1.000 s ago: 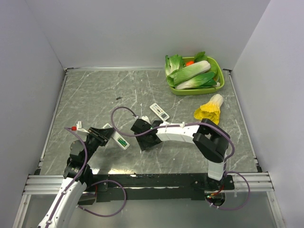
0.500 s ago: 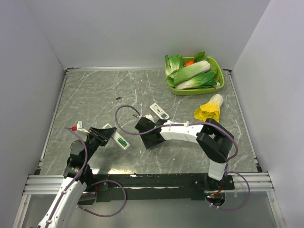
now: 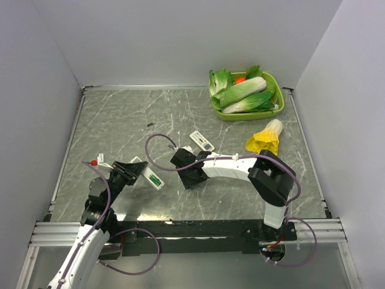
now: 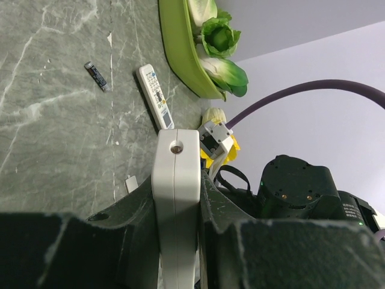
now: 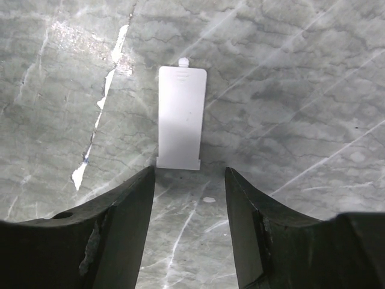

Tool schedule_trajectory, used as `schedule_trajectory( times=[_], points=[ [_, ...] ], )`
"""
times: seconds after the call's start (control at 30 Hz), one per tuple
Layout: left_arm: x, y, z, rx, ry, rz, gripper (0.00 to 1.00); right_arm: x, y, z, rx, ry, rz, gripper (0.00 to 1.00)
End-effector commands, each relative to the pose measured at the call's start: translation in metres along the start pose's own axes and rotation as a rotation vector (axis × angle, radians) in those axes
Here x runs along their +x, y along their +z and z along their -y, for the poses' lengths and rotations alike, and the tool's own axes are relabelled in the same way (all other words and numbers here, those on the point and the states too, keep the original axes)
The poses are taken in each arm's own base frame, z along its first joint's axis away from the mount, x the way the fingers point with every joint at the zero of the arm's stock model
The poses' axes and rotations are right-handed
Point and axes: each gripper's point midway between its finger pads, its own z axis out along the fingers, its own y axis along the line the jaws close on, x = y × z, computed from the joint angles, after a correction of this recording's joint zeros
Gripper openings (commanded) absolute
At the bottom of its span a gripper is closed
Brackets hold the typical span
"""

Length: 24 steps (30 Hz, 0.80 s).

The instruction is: Load the batteries into the remote control

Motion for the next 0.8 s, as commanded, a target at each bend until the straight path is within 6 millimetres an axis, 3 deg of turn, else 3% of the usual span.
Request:
schedule_trajectory(
  times=[0.0, 0.4, 0.77],
  points=[
    [0.017, -0.001, -0.032, -0.036, -0.027, -0.036, 0.02, 0.000, 0.000, -0.008, 0.001, 0.033, -0.016, 0.55],
    [0.018, -0.001, -0.034, -0.035, -0.038, -0.038, 0.02, -0.002, 0.004, -0.022, -0.041, 0.075, -0.041, 0.50],
    [0.019, -0.001, -0.034, -0.033, -0.041, -0.039, 0.02, -0.001, 0.016, -0.017, -0.026, 0.103, -0.056, 0.45]
  ],
)
